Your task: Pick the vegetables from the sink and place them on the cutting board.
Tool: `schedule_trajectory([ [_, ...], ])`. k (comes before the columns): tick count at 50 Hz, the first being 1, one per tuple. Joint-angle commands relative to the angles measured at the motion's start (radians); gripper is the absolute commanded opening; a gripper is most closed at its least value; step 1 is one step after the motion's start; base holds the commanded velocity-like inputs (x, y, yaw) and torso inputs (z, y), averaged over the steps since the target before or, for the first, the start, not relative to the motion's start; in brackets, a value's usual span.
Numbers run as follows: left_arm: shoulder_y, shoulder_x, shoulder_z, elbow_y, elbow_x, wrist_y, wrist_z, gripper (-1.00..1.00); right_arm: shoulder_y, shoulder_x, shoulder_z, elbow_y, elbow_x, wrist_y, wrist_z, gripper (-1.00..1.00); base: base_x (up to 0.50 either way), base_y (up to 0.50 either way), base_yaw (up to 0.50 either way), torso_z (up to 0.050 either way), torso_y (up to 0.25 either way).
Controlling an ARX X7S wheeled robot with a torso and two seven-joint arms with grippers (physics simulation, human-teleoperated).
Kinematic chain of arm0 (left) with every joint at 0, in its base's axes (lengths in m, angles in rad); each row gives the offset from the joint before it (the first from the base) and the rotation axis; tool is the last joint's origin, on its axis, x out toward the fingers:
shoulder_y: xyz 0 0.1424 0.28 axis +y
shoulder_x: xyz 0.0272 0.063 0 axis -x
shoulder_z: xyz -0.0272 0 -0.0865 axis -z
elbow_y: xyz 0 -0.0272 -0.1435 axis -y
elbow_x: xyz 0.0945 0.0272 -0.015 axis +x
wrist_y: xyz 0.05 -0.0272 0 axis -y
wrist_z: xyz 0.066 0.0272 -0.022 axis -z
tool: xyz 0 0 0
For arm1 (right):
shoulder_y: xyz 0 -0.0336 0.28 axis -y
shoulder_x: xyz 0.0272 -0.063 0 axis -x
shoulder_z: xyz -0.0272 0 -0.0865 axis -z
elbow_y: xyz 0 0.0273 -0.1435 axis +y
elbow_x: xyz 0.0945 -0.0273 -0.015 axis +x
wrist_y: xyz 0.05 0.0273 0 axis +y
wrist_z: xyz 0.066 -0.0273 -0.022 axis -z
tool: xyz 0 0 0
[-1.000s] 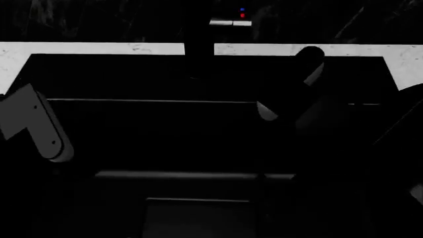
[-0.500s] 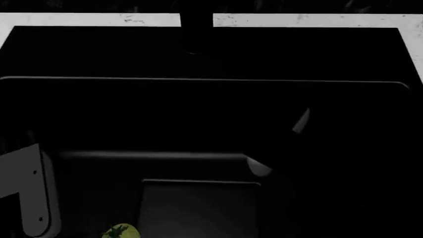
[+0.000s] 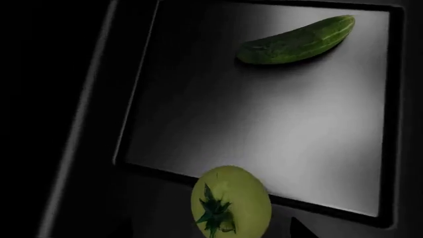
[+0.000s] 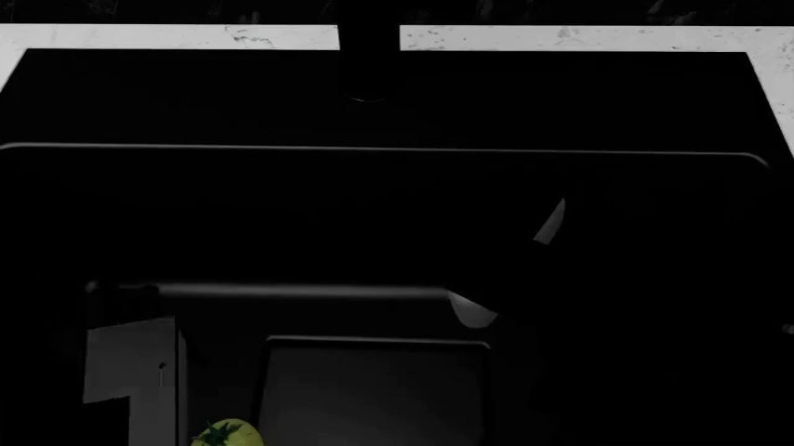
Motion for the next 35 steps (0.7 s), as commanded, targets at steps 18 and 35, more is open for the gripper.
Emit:
schedule_trajectory([
  [18, 0.014, 0.103, 0.098, -0.184, 0.040, 0.081, -0.003, 1.00, 0.009, -0.004, -0.044, -0.005, 0.012, -0.036, 0.002, 1.00, 0.02, 0.00, 0.00, 0.000, 0.000],
  [35, 0.058, 0.147, 0.128, -0.289, 0.054, 0.149, -0.031, 1.00, -0.003, -0.006, -0.062, -0.008, -0.002, -0.068, -0.009, 1.00, 0.02, 0.00, 0.00, -0.005, -0.003],
])
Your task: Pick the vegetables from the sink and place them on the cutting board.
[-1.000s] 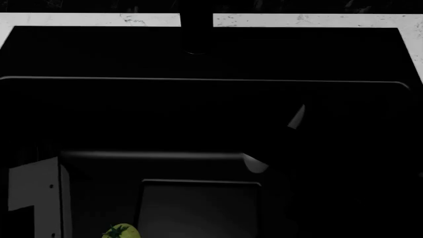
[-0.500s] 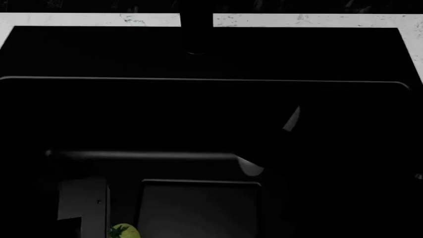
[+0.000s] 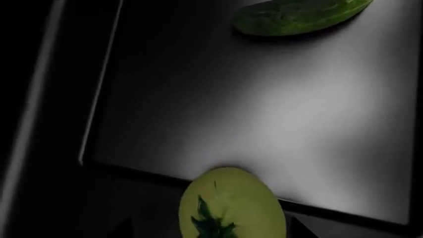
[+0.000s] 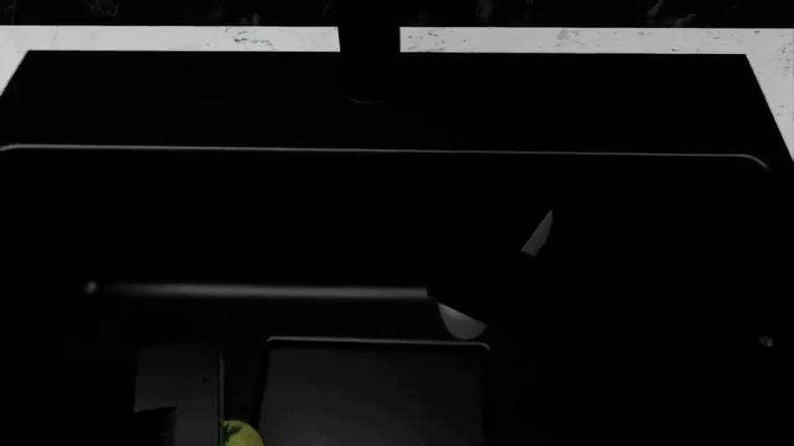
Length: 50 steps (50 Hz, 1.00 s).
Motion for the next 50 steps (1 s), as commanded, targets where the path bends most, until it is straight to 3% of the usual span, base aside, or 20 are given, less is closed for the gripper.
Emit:
schedule_trajectory([
  [1, 0.061, 0.058, 0.021, -0.068, 0.014, 0.043, -0.019, 1.00, 0.000, -0.004, -0.017, -0.002, -0.008, -0.018, -0.009, 1.00, 0.02, 0.00, 0.00, -0.014, -0.011],
  [14, 0.083, 0.104, 0.052, -0.152, 0.035, 0.135, -0.034, 1.00, 0.002, 0.003, -0.022, -0.010, 0.006, -0.024, 0.002, 1.00, 0.03, 0.00, -0.01, -0.017, -0.012],
  [15, 0.089, 0.110, 0.058, -0.169, 0.047, 0.163, -0.049, -1.00, 0.002, 0.004, -0.024, -0.010, 0.005, -0.025, 0.001, 1.00, 0.03, 0.00, -0.01, -0.021, -0.015],
  [20, 0.102, 0.113, 0.063, -0.180, 0.063, 0.208, -0.073, -1.00, 0.002, 0.005, -0.026, -0.013, 0.008, -0.028, 0.006, 1.00, 0.03, 0.00, -0.01, -0.022, -0.017],
  [26, 0.114, 0.116, 0.012, -0.209, 0.090, 0.323, -0.184, -1.00, 0.000, 0.005, -0.031, -0.014, 0.007, -0.032, 0.006, 1.00, 0.03, 0.00, -0.01, -0.025, -0.019],
  [29, 0.111, 0.102, -0.025, -0.166, 0.070, 0.309, -0.200, -1.00, 0.005, 0.005, -0.031, -0.016, 0.013, -0.028, 0.012, 1.00, 0.03, 0.01, -0.01, -0.028, -0.019],
  [33, 0.155, 0.025, -0.137, 0.017, 0.021, 0.342, -0.283, -1.00, 0.016, 0.013, -0.025, -0.026, 0.029, -0.025, 0.030, 1.00, 0.03, 0.01, -0.01, -0.025, -0.017],
  [41, 0.189, -0.063, -0.214, 0.258, -0.033, 0.259, -0.321, -1.00, 0.019, 0.008, -0.026, 0.000, 0.072, -0.013, 0.076, 1.00, 0.02, 0.00, 0.00, -0.015, -0.009],
  [50, 0.209, -0.079, -0.273, 0.283, -0.043, 0.298, -0.376, -1.00, 0.060, -0.017, -0.037, 0.033, 0.154, 0.034, 0.176, 1.00, 0.02, 0.00, 0.01, -0.013, -0.006],
])
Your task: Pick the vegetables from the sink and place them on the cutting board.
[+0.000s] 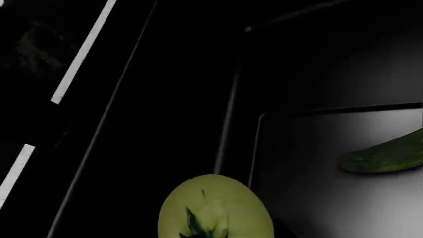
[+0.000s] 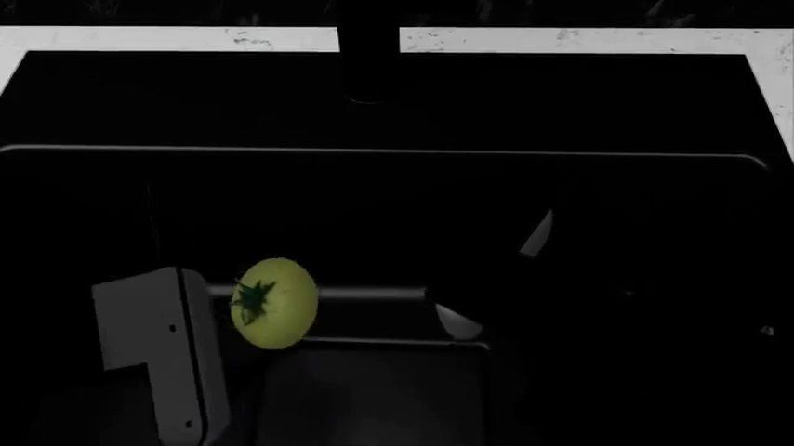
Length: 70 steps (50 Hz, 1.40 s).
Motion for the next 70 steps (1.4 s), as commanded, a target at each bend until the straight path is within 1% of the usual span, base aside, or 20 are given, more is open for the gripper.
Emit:
schedule_trajectory([
  [1, 0.171, -0.036, -0.085, 0.094, -0.039, 0.014, -0.095, -1.00, 0.041, -0.013, -0.017, 0.029, 0.077, 0.034, 0.087, 1.00, 0.02, 0.00, 0.01, -0.017, -0.009],
  [4, 0.169, -0.036, -0.095, 0.076, -0.036, 0.022, -0.104, -1.00, 0.051, -0.021, -0.029, 0.058, 0.115, 0.048, 0.116, 1.00, 0.02, 0.00, 0.01, -0.018, -0.007],
  [6, 0.168, -0.033, -0.101, 0.058, -0.023, 0.034, -0.123, -1.00, 0.060, -0.030, -0.039, 0.103, 0.181, 0.052, 0.180, 1.00, 0.02, 0.00, 0.01, -0.019, -0.006],
  [7, 0.163, -0.024, -0.106, 0.041, -0.009, 0.028, -0.145, -1.00, 0.067, -0.033, -0.039, 0.130, 0.224, 0.040, 0.218, 1.00, 0.02, 0.01, 0.01, -0.019, -0.010],
  [8, 0.162, -0.014, -0.120, 0.030, -0.017, 0.023, -0.158, -1.00, 0.076, -0.037, -0.055, 0.188, 0.334, 0.018, 0.289, 1.00, 0.02, 0.01, 0.01, -0.019, 0.000],
  [13, 0.172, 0.001, -0.132, -0.016, 0.022, 0.062, -0.221, -1.00, 0.093, -0.074, -0.104, 0.238, 0.449, 0.034, 0.321, 1.00, 0.02, 0.01, 0.01, -0.018, -0.011],
  [16, 0.181, 0.015, -0.156, -0.022, 0.031, 0.045, -0.275, -1.00, 0.103, -0.083, -0.167, 0.298, 0.552, 0.016, 0.393, 1.00, 0.02, 0.01, 0.01, -0.018, -0.010],
  [17, 0.189, 0.021, -0.168, -0.021, 0.040, 0.045, -0.307, -1.00, 0.100, -0.084, -0.179, 0.307, 0.573, 0.012, 0.402, 1.00, 0.02, 0.01, 0.01, -0.017, -0.011],
  [19, 0.205, 0.019, -0.177, -0.015, 0.040, 0.058, -0.324, -1.00, 0.097, -0.085, -0.192, 0.306, 0.589, 0.003, 0.418, 1.00, 0.02, 0.01, 0.01, -0.017, -0.011],
  [20, 0.215, 0.019, -0.184, -0.019, 0.053, 0.085, -0.349, -1.00, 0.095, -0.085, -0.181, 0.314, 0.593, -0.026, 0.422, 1.00, 0.02, 0.01, 0.01, -0.018, -0.012],
  [22, 0.223, 0.018, -0.190, -0.019, 0.050, 0.101, -0.355, -1.00, 0.092, -0.091, -0.161, 0.321, 0.587, -0.049, 0.405, 1.00, 0.02, 0.01, 0.01, -0.018, -0.012],
  [24, 0.235, 0.016, -0.202, -0.005, 0.036, 0.115, -0.359, -1.00, 0.077, -0.111, -0.172, 0.356, 0.573, -0.077, 0.421, 1.00, 0.02, 0.01, 0.01, -0.019, -0.012],
  [26, 0.259, 0.007, -0.226, 0.008, 0.006, 0.193, -0.351, -1.00, 0.051, -0.132, -0.176, 0.376, 0.525, -0.094, 0.404, 1.00, 0.02, 0.01, 0.01, -0.019, -0.013],
  [27, 0.263, 0.002, -0.213, 0.008, 0.026, 0.212, -0.353, -1.00, 0.039, -0.158, -0.193, 0.412, 0.511, -0.100, 0.413, 1.00, 0.02, 0.01, 0.01, -0.020, -0.013],
  [31, 0.264, 0.000, -0.208, 0.018, 0.023, 0.218, -0.344, -1.00, 0.031, -0.231, -0.224, 0.529, 0.455, -0.114, 0.404, 1.00, 0.02, 0.01, 0.02, -0.021, -0.014],
  [34, 0.267, 0.002, -0.213, 0.024, 0.014, 0.219, -0.344, -1.00, 0.030, -0.261, -0.228, 0.555, 0.437, -0.115, 0.385, 1.00, 0.03, 0.00, 0.02, -0.022, -0.014],
  [38, 0.274, 0.005, -0.206, 0.008, 0.022, 0.238, -0.348, -1.00, 0.024, -0.295, -0.241, 0.564, 0.438, -0.115, 0.402, 1.00, 0.03, 0.00, 0.02, -0.023, -0.014],
  [43, 0.280, 0.013, -0.221, -0.007, 0.011, 0.244, -0.362, -1.00, 0.026, -0.358, -0.262, 0.600, 0.358, -0.114, 0.360, 1.00, 0.03, 0.00, 0.02, -0.023, -0.014],
  [59, 0.320, -0.003, -0.256, -0.023, -0.016, 0.288, -0.385, -1.00, -0.010, -0.469, -0.288, 0.624, 0.253, -0.130, 0.223, 1.00, 0.02, 0.01, 0.02, -0.022, -0.013],
  [70, 0.332, -0.011, -0.276, -0.025, -0.036, 0.315, -0.387, -1.00, -0.049, -0.514, -0.319, 0.679, 0.170, -0.167, 0.127, 1.00, 0.02, 0.01, 0.02, -0.020, -0.011],
])
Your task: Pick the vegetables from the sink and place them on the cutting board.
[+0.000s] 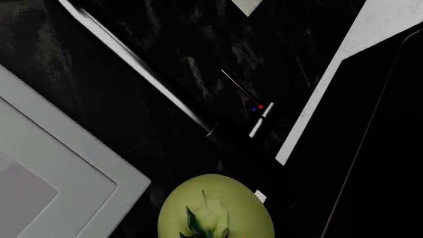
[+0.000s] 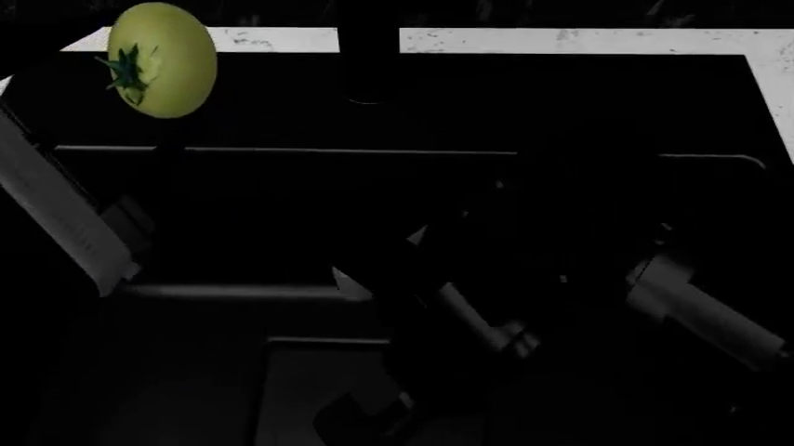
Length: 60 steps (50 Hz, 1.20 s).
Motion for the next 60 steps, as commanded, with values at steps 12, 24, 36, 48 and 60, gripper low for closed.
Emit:
schedule_trajectory([
  [12, 0.307, 0.021, -0.008, -0.008, -0.066, 0.021, -0.011, -1.00, -0.096, -0.091, -0.084, 0.084, -0.157, -0.090, -0.188, 1.00, 0.02, 0.01, 0.02, -0.019, -0.010],
  [24, 0.306, 0.030, 0.000, -0.031, -0.062, 0.036, -0.008, -1.00, -0.143, -0.109, -0.113, 0.106, -0.176, -0.092, -0.238, 1.00, 0.02, 0.01, 0.02, -0.019, -0.010],
  [36, 0.301, 0.030, 0.004, -0.025, -0.066, 0.027, -0.003, -1.00, -0.186, -0.087, -0.117, 0.108, -0.161, -0.096, -0.232, 1.00, 0.02, 0.01, 0.02, -0.018, -0.010],
  [48, 0.297, 0.035, 0.012, -0.034, -0.060, 0.032, -0.001, -1.00, -0.220, -0.088, -0.135, 0.147, -0.180, -0.109, -0.264, 1.00, 0.02, 0.01, 0.02, -0.018, -0.011],
  [60, 0.307, 0.032, 0.009, -0.044, -0.062, 0.042, -0.006, -1.00, -0.240, -0.117, -0.165, 0.196, -0.226, -0.126, -0.330, -1.00, 0.02, 0.01, 0.02, -0.019, -0.014],
])
